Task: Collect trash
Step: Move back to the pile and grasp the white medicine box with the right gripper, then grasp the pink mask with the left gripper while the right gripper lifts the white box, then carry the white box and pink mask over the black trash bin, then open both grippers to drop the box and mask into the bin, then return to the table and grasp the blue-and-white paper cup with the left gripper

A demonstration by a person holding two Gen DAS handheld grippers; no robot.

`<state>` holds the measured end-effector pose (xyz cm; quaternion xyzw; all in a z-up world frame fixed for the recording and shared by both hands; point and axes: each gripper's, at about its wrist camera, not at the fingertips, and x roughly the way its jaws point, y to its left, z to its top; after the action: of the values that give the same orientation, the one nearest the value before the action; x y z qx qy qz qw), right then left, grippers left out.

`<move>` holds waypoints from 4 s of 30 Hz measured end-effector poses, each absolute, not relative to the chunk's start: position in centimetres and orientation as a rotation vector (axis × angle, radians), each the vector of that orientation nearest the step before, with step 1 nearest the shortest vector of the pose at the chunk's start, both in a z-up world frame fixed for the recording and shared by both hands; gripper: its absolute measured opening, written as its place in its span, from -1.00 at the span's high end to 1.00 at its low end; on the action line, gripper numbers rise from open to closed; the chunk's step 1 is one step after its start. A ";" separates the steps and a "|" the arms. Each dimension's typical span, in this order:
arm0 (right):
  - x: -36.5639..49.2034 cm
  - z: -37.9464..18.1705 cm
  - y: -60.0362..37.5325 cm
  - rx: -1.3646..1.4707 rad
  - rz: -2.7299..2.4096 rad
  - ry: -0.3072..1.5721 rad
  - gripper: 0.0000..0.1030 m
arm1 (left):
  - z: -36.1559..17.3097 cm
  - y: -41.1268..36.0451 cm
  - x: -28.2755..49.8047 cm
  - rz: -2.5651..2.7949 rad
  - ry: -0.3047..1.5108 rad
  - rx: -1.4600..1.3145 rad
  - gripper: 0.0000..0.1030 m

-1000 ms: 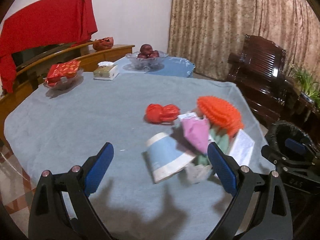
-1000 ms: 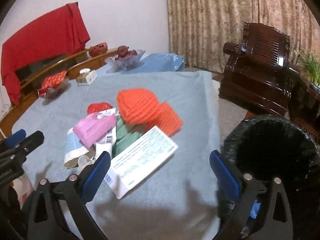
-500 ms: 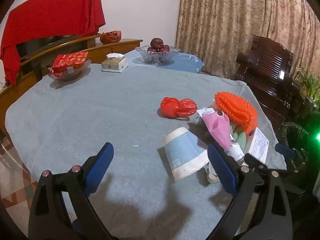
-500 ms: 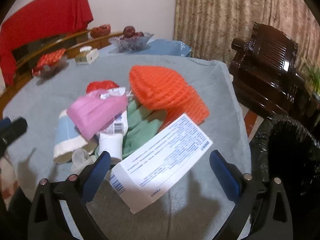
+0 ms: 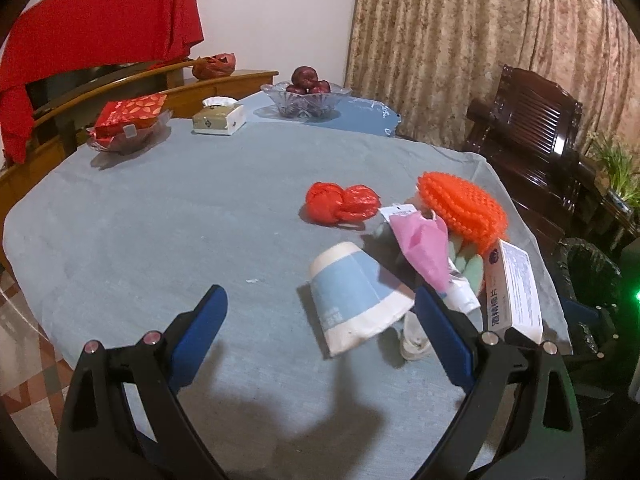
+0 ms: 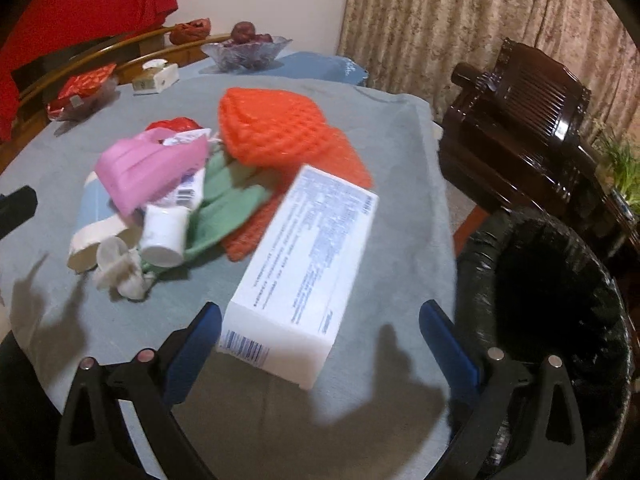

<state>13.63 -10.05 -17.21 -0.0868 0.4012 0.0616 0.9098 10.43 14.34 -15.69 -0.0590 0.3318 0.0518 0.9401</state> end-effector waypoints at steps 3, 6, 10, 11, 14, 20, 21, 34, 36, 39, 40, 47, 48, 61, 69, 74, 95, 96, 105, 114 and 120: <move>13.8 -17.0 -10.6 -0.151 0.127 0.814 -0.88 | -15.9 14.0 10.4 0.101 0.684 -0.121 -0.79; 14.4 -17.2 -10.5 -0.139 0.114 0.804 -0.88 | -15.9 13.9 10.4 0.101 0.684 -0.119 -0.79; 15.8 -17.8 -10.5 -0.094 0.107 0.822 -0.84 | -16.0 13.9 10.5 0.101 0.685 -0.118 -0.79; 16.1 -17.9 -10.5 -0.084 0.110 0.828 -0.72 | -16.0 13.9 10.5 0.101 0.686 -0.119 -0.79; 17.0 -18.3 -10.6 -0.058 0.145 0.866 -0.18 | -16.0 13.8 10.8 0.095 0.687 -0.121 -0.79; 16.9 -17.9 -11.3 -0.053 0.177 0.873 -0.08 | -16.0 13.1 11.6 0.075 0.689 -0.120 -0.79; 16.7 -17.6 -11.5 -0.054 0.176 0.864 -0.08 | -16.0 12.8 11.8 0.069 0.688 -0.120 -0.79; 16.4 -14.7 -14.3 -0.008 0.148 0.825 -0.05 | -15.8 9.2 15.5 -0.031 0.681 -0.114 -0.48; 16.5 -14.4 -14.7 -0.002 0.147 0.823 -0.05 | -16.2 8.7 16.4 -0.045 0.693 -0.114 -0.33; 16.5 -14.1 -15.1 -0.001 0.143 0.816 -0.05 | -17.0 8.3 17.7 -0.063 0.729 -0.115 -0.03; 16.5 -14.1 -15.3 0.002 0.143 0.814 -0.05 | -17.3 8.1 18.0 -0.065 0.739 -0.112 0.08; 16.4 -13.5 -15.6 0.005 0.159 0.801 -0.04 | -17.6 7.8 17.9 -0.058 0.745 -0.096 0.68; 16.3 -13.4 -15.5 0.004 0.160 0.797 -0.04 | -17.4 7.9 17.7 -0.060 0.740 -0.102 0.70; 14.4 -10.0 -16.7 0.014 0.171 0.725 -0.04 | -11.4 6.6 14.0 -0.079 0.633 -0.104 0.71; 12.0 -7.4 -19.6 0.036 0.143 0.672 -0.03 | -9.3 3.7 12.7 -0.133 0.592 -0.087 0.71; 10.6 -6.2 -22.4 0.061 0.099 0.646 -0.03 | -8.4 1.2 12.4 -0.190 0.576 -0.071 0.71; 6.1 -8.2 -35.7 0.154 -0.183 0.695 -0.03 | -11.0 -14.0 13.4 -0.526 0.651 0.010 0.71; 6.1 -8.5 -36.1 0.156 -0.192 0.700 -0.03 | -11.3 -14.6 13.5 -0.538 0.658 0.014 0.70; 5.8 -10.8 -38.6 0.150 -0.265 0.744 -0.57 | -12.3 -16.9 13.8 -0.581 0.665 0.007 -0.39; 4.9 -9.1 -38.0 0.159 -0.253 0.636 -0.88 | -10.6 -12.3 13.5 -0.457 0.618 -0.030 -0.76; 6.2 -7.6 -34.6 0.149 -0.174 0.582 -0.88 | -9.2 -6.6 12.8 -0.328 0.586 -0.038 -0.77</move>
<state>6.18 -34.56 -7.58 0.0732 0.2864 -0.0856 0.9515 12.76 -6.62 -9.17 -0.0188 0.2874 -0.1609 0.9440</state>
